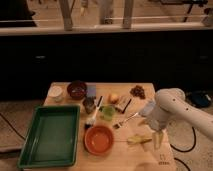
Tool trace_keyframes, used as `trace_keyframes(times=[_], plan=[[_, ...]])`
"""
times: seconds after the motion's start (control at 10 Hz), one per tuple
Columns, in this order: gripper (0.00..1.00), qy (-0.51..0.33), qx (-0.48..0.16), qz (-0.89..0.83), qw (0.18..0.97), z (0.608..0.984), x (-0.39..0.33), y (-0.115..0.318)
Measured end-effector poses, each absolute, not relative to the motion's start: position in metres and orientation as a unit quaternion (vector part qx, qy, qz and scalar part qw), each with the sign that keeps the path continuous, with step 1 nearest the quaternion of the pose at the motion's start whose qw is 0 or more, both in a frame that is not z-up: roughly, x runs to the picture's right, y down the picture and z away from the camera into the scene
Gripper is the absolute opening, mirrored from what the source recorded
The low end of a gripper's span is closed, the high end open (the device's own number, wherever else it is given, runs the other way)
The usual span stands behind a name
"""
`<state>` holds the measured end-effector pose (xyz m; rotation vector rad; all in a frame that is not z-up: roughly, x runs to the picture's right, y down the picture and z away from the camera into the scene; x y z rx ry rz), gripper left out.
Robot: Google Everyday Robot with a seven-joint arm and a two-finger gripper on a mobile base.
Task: Place banana in table surface
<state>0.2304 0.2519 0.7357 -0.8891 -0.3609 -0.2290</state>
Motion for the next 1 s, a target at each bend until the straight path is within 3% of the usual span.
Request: trace_keyframes(times=[1.0], plan=[[0.8, -0.173, -0.427, -0.11, 0.881, 0.7357, 0.2304, 0.2519]])
